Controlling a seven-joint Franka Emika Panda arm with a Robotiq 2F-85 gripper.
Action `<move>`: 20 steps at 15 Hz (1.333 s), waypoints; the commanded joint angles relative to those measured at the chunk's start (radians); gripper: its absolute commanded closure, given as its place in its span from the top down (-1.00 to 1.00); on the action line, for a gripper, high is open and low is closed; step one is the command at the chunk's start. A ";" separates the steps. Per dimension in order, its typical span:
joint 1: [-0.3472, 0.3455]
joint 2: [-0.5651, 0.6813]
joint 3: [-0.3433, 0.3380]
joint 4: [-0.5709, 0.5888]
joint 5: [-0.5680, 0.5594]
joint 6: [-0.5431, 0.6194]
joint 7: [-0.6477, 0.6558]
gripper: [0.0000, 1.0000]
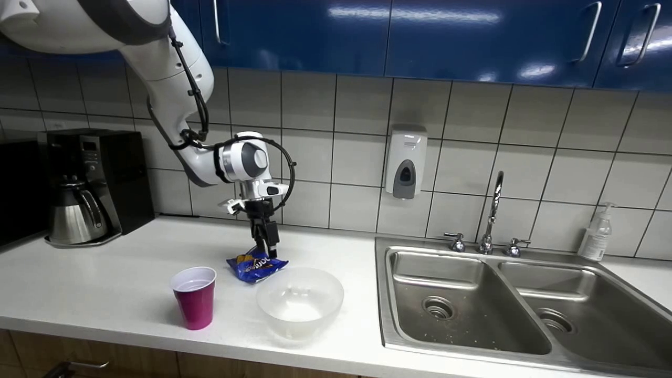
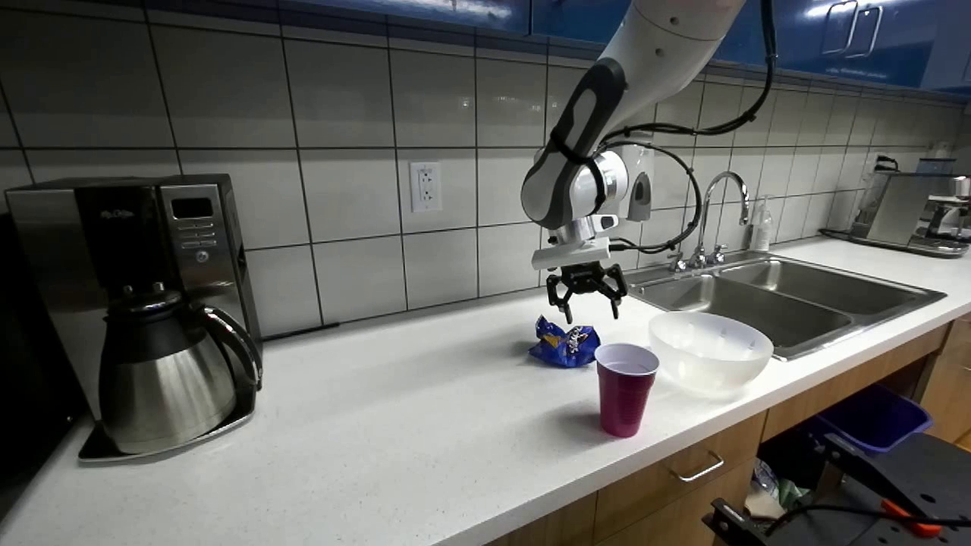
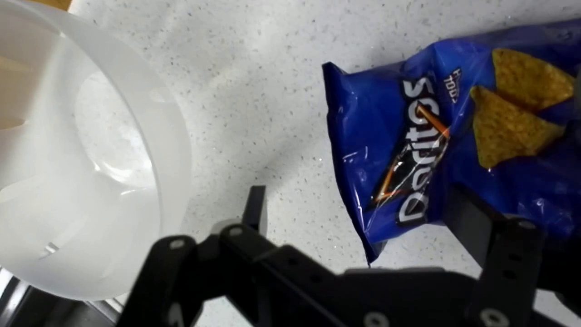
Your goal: Pick up the blue packet of Doritos and put it in the clear bowl
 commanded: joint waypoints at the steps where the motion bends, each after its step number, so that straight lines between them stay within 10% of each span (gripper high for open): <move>1: 0.013 0.016 -0.009 0.023 0.047 0.045 0.034 1.00; 20: 0.052 0.045 -0.004 -0.047 0.154 0.170 0.011 1.00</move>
